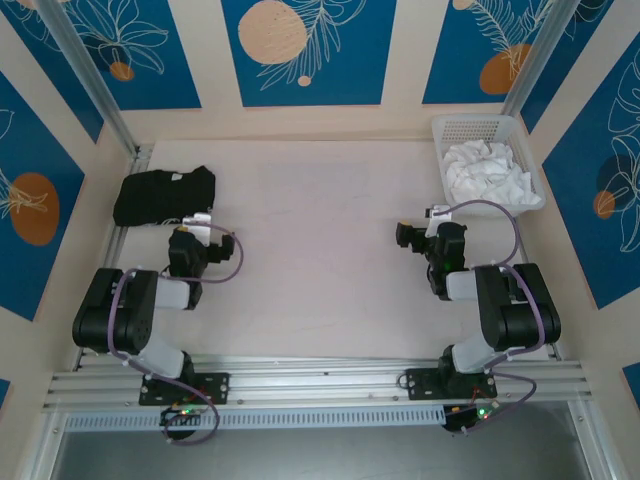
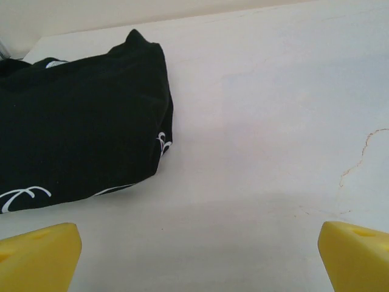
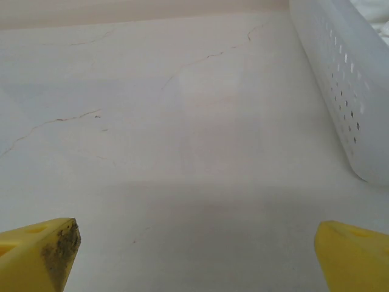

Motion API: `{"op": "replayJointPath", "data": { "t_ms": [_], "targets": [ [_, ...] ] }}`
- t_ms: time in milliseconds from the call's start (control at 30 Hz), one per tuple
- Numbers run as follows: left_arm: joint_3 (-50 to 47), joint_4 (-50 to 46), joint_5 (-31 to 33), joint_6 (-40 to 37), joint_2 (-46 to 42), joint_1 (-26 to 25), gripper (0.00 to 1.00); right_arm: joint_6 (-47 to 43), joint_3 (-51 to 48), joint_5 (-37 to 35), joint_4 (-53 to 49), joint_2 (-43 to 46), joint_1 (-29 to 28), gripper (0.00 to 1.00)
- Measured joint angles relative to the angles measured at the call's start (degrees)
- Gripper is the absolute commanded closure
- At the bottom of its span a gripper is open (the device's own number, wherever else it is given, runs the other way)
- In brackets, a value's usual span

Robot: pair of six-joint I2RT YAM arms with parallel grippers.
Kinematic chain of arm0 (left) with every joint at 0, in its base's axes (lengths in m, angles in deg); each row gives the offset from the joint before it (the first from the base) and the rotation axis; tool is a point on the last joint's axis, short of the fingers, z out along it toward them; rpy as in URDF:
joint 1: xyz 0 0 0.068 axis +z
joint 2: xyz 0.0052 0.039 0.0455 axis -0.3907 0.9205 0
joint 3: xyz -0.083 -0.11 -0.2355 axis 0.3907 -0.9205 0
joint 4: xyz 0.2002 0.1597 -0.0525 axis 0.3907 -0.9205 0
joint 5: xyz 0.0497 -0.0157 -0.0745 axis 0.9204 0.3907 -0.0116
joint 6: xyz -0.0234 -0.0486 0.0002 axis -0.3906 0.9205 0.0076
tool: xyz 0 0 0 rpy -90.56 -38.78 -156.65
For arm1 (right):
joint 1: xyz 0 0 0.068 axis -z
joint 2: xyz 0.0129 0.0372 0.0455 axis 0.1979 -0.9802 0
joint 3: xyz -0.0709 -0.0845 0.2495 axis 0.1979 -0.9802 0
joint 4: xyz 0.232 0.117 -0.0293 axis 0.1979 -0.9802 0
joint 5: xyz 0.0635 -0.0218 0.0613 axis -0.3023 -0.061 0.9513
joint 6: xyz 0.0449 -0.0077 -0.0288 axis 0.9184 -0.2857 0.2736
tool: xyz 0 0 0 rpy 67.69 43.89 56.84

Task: Fold the inside-out t-shirt

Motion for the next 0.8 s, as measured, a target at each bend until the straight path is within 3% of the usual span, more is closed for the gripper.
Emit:
{"op": "replayJointPath", "data": {
  "t_ms": [800],
  "targets": [
    [0.5, -0.7, 0.0, 0.0, 0.0, 0.0, 0.0, 0.0, 0.0, 5.5, -0.5, 0.0, 2.4, 0.01]
  ]
}}
